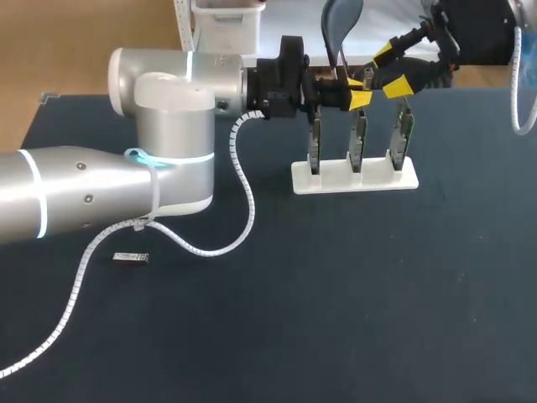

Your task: Pick up the optical module with the left hand, and insert it into the network port with the right hand.

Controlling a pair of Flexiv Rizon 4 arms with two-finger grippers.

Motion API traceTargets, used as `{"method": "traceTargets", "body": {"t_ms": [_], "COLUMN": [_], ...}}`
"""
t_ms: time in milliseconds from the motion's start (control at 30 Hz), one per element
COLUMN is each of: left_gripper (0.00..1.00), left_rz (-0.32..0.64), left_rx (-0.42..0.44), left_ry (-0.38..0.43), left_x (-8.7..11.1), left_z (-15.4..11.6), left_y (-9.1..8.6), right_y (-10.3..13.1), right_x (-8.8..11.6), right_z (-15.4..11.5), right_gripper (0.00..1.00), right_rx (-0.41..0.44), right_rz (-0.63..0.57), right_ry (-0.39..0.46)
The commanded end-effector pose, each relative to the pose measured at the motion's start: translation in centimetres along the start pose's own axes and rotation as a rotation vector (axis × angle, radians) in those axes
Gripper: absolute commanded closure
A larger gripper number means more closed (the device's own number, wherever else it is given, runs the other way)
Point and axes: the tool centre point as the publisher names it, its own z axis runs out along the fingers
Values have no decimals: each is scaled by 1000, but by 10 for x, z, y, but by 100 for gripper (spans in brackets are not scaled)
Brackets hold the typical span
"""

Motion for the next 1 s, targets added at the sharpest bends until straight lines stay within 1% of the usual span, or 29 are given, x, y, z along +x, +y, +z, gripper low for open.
{"method": "traceTargets", "body": {"t_ms": [33,200,400,533,733,867,1000], "left_gripper": [100,100,100,100,100,100,100], "left_rz": [0,0,0,0,0,0,0], "left_rx": [0,0,0,0,0,0,0], "left_ry": [1,1,1,1,1,1,1], "left_x": [0,0,0,0,0,0,0], "left_z": [1,1,1,1,1,1,1], "left_y": [1,1,1,1,1,1,1], "right_y": [6,9,8,7,4,3,2], "right_x": [-6,-12,-14,-13,-12,-11,-10], "right_z": [2,6,11,14,16,16,17], "right_gripper": [0,0,0,0,0,0,0], "right_rx": [9,-2,-6,-3,0,-10,-13], "right_rz": [-13,-24,-19,1,30,47,53], "right_ry": [-2,-8,-6,-1,-16,-32,-26]}}
